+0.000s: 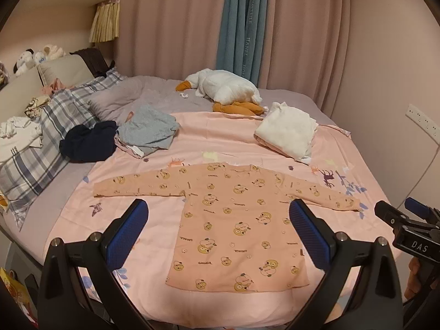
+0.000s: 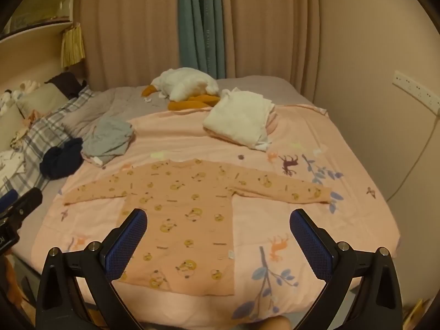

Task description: Fold small clothes

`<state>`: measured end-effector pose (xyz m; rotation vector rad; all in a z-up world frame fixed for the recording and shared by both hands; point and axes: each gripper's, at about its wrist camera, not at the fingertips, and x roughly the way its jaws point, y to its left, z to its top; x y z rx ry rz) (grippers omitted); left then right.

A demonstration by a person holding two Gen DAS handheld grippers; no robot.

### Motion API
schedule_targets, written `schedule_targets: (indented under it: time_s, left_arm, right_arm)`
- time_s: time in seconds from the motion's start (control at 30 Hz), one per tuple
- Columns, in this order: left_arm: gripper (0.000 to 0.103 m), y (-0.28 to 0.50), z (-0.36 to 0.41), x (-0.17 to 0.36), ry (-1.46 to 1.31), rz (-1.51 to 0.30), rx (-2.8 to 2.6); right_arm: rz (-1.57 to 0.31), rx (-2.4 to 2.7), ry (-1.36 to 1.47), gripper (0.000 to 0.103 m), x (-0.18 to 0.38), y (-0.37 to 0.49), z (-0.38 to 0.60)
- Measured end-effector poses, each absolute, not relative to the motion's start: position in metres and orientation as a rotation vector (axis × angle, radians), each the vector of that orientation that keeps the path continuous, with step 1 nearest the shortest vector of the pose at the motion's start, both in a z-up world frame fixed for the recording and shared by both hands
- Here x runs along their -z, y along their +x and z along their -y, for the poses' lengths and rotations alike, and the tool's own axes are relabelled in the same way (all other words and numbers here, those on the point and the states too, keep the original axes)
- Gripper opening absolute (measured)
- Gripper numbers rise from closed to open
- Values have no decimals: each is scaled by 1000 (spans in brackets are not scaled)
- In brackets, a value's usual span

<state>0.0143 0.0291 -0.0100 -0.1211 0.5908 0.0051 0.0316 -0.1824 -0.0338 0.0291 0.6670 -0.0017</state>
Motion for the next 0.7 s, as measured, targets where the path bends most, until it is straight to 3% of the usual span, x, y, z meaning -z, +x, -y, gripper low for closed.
schedule_targets:
  time_s: [0.7]
  left_arm:
    - [102,20,-32,15,-114,-633,-4]
  right_arm:
    - [-695,-35,24,103,38,37,180]
